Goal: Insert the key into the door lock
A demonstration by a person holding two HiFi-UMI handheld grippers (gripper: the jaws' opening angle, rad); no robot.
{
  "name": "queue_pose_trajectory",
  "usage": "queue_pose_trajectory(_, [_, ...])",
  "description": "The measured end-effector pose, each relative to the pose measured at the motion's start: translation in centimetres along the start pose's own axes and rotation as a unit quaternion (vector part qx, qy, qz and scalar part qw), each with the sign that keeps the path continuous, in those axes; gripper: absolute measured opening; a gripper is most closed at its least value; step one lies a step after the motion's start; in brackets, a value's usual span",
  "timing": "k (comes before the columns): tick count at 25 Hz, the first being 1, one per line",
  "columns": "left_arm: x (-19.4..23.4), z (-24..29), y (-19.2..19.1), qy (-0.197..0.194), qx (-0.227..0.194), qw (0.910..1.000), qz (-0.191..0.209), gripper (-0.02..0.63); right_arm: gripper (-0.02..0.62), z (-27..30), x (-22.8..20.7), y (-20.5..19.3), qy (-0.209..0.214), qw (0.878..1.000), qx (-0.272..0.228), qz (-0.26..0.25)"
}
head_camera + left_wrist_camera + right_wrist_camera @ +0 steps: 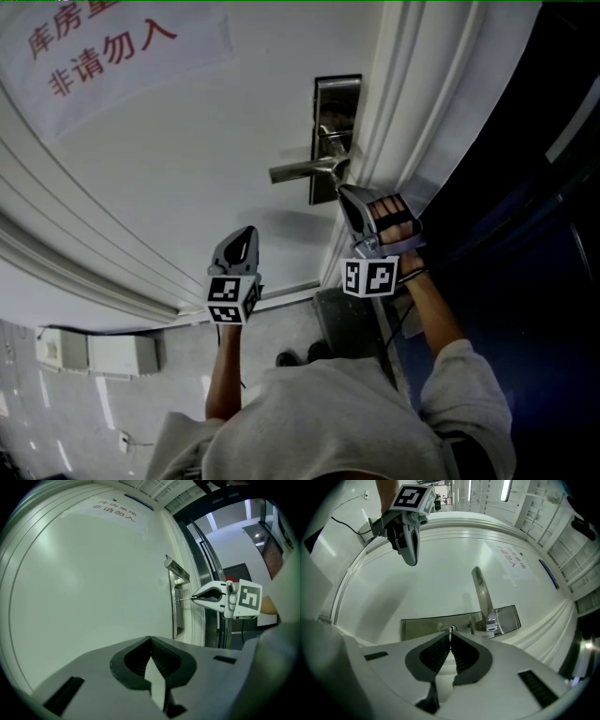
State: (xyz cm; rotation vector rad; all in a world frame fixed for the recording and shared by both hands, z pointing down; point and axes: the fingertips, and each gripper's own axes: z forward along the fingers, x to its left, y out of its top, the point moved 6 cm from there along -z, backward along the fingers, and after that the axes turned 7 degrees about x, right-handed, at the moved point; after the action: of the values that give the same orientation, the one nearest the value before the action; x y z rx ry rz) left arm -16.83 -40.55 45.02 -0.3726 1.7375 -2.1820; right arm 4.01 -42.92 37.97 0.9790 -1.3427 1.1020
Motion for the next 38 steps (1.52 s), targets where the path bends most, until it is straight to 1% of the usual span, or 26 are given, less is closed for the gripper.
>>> queue_pose_trajectory(5, [0.0,0.2,0.1,-0.002,-0.002,1.0,0.001,0.017,0.031,0.0,-0.2,0.1,0.002,1.0,0.008,-0.004])
queue_pose_trajectory(10, [-0.5,0.4,0.0,-0.006,-0.001,1.0,-0.001,0.017,0.031,0.1,-0.1,0.4,0.0,0.999,0.021,-0.031])
queue_pose_trajectory(13, [-0.5,0.5,-0.1,-0.008,0.0,1.0,-0.002,0.017,0.029,0.2,0.0,0.4,-0.004,0.999,0.023,-0.036])
queue_pose_trajectory(23, [0.2,0.2,-0.3,-0.003,0.0,1.0,-0.002,0.017,0.031,0.6,0.1,0.3,-0.009,0.999,0.029,-0.026])
queue_pose_trajectory(30, [0.4,0.2,-0.3,-0.004,-0.001,1.0,-0.004,0.017,0.031,1.2,0.4,0.9,-0.016,0.999,0.029,-0.037])
queue_pose_trajectory(38, [1.0,0.1,-0.6,0.001,0.003,1.0,-0.007,0.017,0.031,2.8,0.3,1.1,-0.019,0.999,0.024,-0.036])
